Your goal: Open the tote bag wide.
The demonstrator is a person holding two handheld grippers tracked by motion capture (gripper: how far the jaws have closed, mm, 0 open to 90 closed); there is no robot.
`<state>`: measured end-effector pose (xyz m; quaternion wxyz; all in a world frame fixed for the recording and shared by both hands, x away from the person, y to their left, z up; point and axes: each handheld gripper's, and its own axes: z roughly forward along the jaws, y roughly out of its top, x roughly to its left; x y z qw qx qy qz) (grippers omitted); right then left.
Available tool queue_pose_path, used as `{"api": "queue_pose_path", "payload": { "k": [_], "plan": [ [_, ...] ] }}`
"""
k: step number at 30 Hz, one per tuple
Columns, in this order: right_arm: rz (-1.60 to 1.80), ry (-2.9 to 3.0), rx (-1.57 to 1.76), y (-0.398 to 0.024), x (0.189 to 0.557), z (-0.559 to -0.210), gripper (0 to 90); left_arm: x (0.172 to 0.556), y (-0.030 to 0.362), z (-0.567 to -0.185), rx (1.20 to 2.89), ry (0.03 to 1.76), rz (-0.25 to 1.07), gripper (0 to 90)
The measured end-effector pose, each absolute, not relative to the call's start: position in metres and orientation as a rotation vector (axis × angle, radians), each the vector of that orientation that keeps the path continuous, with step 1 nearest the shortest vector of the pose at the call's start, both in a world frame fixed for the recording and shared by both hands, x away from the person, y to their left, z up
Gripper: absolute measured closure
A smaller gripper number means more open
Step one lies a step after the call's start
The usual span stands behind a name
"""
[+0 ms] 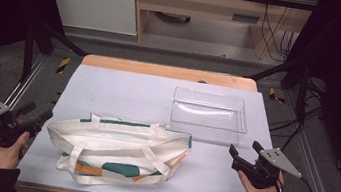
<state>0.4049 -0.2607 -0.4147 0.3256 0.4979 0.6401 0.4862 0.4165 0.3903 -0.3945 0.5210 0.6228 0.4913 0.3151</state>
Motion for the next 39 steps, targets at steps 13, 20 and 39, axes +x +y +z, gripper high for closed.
{"api": "queue_pose_path", "payload": {
  "k": [13, 20, 39],
  "plan": [
    [1.352, 1.804, 1.192, -0.22, 0.403, -0.394, 31.4, 0.417, 0.362, -0.386, 1.589, 1.08, 0.691, 32.7],
    [1.422, 1.894, 1.097, -0.188, 0.405, -0.383, 35.6, 0.423, 0.353, -0.394, 1.666, 1.08, 0.644, 35.8],
    [1.48, 2.111, 0.91, -0.105, 0.418, -0.373, 39.6, 0.434, 0.349, -0.415, 1.79, 1.152, 0.495, 63.4]
  ]
}}
